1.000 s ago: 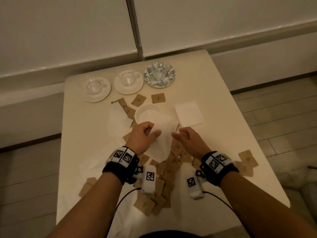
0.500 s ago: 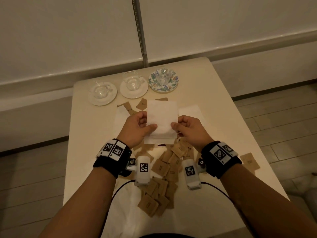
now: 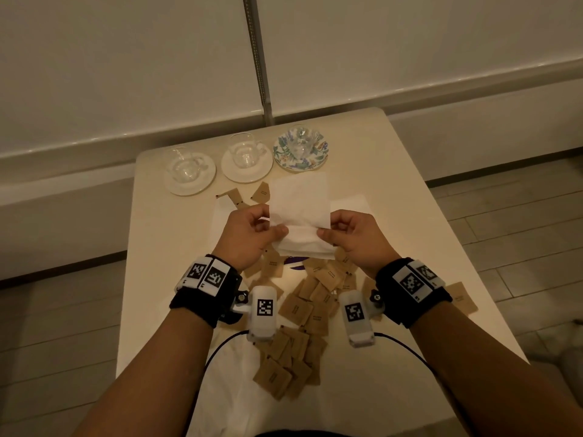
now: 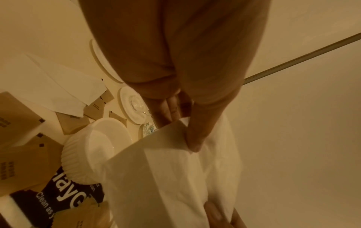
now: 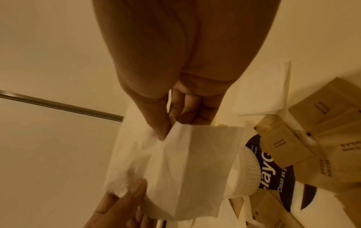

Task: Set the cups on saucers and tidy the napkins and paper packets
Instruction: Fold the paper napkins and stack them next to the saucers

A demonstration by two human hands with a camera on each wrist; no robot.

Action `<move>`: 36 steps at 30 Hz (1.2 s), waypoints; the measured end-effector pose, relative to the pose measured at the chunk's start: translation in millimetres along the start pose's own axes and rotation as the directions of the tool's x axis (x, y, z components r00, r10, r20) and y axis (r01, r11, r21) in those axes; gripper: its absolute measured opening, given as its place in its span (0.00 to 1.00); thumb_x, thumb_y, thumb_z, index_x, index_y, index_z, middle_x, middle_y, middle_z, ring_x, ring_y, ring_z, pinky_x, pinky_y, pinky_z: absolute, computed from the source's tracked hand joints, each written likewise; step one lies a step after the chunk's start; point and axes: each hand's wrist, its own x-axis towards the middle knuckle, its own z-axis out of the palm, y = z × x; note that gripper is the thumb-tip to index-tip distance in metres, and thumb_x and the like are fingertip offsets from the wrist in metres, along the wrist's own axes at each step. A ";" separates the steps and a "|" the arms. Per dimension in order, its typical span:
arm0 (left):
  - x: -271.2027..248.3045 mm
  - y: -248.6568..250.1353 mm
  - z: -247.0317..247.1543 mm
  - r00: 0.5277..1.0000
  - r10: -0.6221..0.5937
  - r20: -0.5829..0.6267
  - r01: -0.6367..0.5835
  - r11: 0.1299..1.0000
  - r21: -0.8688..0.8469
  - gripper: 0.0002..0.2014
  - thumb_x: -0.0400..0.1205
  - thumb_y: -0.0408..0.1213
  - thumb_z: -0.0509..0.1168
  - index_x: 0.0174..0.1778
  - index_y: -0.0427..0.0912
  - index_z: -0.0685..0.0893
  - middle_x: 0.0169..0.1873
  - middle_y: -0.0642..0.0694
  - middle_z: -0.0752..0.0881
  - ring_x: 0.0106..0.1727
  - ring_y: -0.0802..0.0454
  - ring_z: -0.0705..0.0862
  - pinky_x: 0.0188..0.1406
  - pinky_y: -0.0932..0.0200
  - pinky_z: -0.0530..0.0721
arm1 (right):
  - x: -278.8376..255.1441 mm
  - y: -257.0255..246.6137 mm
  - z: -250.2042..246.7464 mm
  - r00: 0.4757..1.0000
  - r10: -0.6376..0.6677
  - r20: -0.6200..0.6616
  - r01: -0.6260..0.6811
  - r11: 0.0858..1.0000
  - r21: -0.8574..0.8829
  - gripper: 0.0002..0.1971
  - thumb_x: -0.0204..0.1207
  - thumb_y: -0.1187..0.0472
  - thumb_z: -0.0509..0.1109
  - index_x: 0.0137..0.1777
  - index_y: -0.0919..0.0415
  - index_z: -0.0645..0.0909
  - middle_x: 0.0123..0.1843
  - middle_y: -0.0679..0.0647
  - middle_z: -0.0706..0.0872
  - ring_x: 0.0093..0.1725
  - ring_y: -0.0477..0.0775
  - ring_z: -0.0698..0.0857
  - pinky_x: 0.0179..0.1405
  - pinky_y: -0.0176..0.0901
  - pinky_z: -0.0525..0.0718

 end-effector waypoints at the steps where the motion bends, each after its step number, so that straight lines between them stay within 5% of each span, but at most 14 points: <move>1: -0.2 1.6 -0.5 1.000 0.022 0.005 -0.022 1.000 0.015 0.13 0.74 0.21 0.74 0.49 0.42 0.89 0.48 0.41 0.92 0.51 0.40 0.89 0.53 0.51 0.88 | 0.5 -1.1 0.2 1.000 -0.013 0.001 0.013 1.000 0.001 0.07 0.75 0.73 0.74 0.49 0.63 0.87 0.49 0.60 0.91 0.48 0.53 0.89 0.52 0.44 0.87; 4: -0.7 8.3 -1.8 0.996 0.085 0.032 -0.087 0.994 0.059 0.18 0.74 0.18 0.73 0.54 0.43 0.88 0.53 0.40 0.89 0.55 0.47 0.88 0.58 0.51 0.85 | 3.2 -4.8 1.5 0.999 -0.038 0.008 0.038 0.999 0.004 0.07 0.75 0.77 0.71 0.45 0.66 0.85 0.45 0.57 0.89 0.45 0.49 0.87 0.45 0.38 0.83; 8: 0.2 14.9 -5.0 0.994 0.096 0.049 -0.099 0.993 0.063 0.18 0.74 0.13 0.67 0.40 0.42 0.90 0.51 0.48 0.87 0.53 0.62 0.85 0.50 0.64 0.83 | 9.7 -11.5 2.1 0.998 -0.045 0.033 0.045 0.999 0.005 0.14 0.77 0.80 0.64 0.40 0.63 0.84 0.45 0.59 0.87 0.44 0.53 0.84 0.41 0.42 0.82; 12: 2.2 17.5 -8.3 0.996 0.084 0.038 -0.084 0.996 -0.013 0.16 0.76 0.14 0.66 0.39 0.40 0.89 0.48 0.51 0.90 0.54 0.56 0.87 0.55 0.56 0.84 | 13.7 -19.1 1.8 0.998 -0.027 0.052 0.026 1.000 0.016 0.16 0.78 0.78 0.62 0.38 0.60 0.85 0.41 0.59 0.86 0.39 0.57 0.80 0.39 0.46 0.79; 16: 7.1 16.5 -10.3 0.999 0.044 -0.004 -0.044 0.999 -0.032 0.17 0.80 0.19 0.65 0.58 0.44 0.85 0.50 0.45 0.91 0.56 0.42 0.88 0.53 0.39 0.83 | 18.4 -27.4 2.7 0.997 0.042 0.063 -0.051 0.988 0.143 0.17 0.75 0.70 0.57 0.36 0.60 0.88 0.38 0.51 0.88 0.37 0.49 0.85 0.35 0.37 0.82; 20: 7.8 17.7 -4.5 0.996 -0.086 -0.034 0.077 0.977 -0.198 0.13 0.83 0.27 0.62 0.57 0.46 0.86 0.56 0.42 0.89 0.50 0.48 0.88 0.45 0.53 0.85 | 20.6 -32.1 5.8 0.994 0.067 0.089 -0.086 0.969 0.231 0.13 0.73 0.60 0.63 0.38 0.61 0.89 0.42 0.54 0.89 0.40 0.53 0.87 0.36 0.42 0.85; 22: 8.8 18.3 -1.0 0.982 -0.185 -0.040 0.165 0.939 -0.302 0.11 0.85 0.39 0.61 0.52 0.45 0.90 0.58 0.38 0.87 0.50 0.47 0.85 0.50 0.51 0.82 | 19.9 -32.5 7.8 0.996 0.042 0.083 -0.058 0.978 0.203 0.08 0.77 0.63 0.69 0.40 0.61 0.88 0.39 0.53 0.88 0.36 0.50 0.86 0.32 0.38 0.83; 25: 10.5 16.4 1.0 0.973 -0.230 0.013 0.225 0.937 -0.268 0.23 0.86 0.54 0.56 0.51 0.40 0.89 0.52 0.39 0.89 0.51 0.44 0.86 0.54 0.47 0.83 | 18.3 -30.7 9.9 0.996 0.012 0.090 -0.026 0.987 0.156 0.05 0.76 0.71 0.72 0.46 0.62 0.86 0.36 0.54 0.88 0.34 0.49 0.86 0.32 0.38 0.83; 30: 8.9 8.2 -2.2 0.997 -0.071 -0.003 0.070 0.994 -0.084 0.08 0.83 0.33 0.68 0.44 0.47 0.91 0.45 0.42 0.89 0.45 0.47 0.86 0.43 0.52 0.84 | 17.5 -29.3 12.2 0.996 0.023 0.083 -0.037 0.985 0.171 0.14 0.78 0.73 0.71 0.62 0.66 0.81 0.41 0.58 0.91 0.39 0.54 0.89 0.36 0.43 0.87; 34: 7.7 8.0 -7.5 1.000 -0.021 -0.012 0.019 0.995 -0.097 0.06 0.78 0.31 0.73 0.49 0.43 0.89 0.33 0.53 0.90 0.36 0.57 0.87 0.35 0.63 0.84 | 19.2 -26.6 11.7 0.998 0.054 0.043 -0.060 0.989 0.135 0.12 0.81 0.71 0.68 0.63 0.66 0.81 0.38 0.56 0.91 0.36 0.51 0.88 0.35 0.39 0.86; 36: 7.8 9.6 -9.9 1.000 -0.020 -0.002 0.019 0.992 -0.122 0.08 0.75 0.31 0.76 0.49 0.44 0.89 0.35 0.48 0.92 0.37 0.55 0.89 0.35 0.62 0.86 | 20.2 -26.6 12.6 0.996 0.072 0.047 -0.077 0.990 0.115 0.11 0.81 0.67 0.68 0.62 0.64 0.82 0.43 0.57 0.92 0.39 0.51 0.89 0.38 0.38 0.86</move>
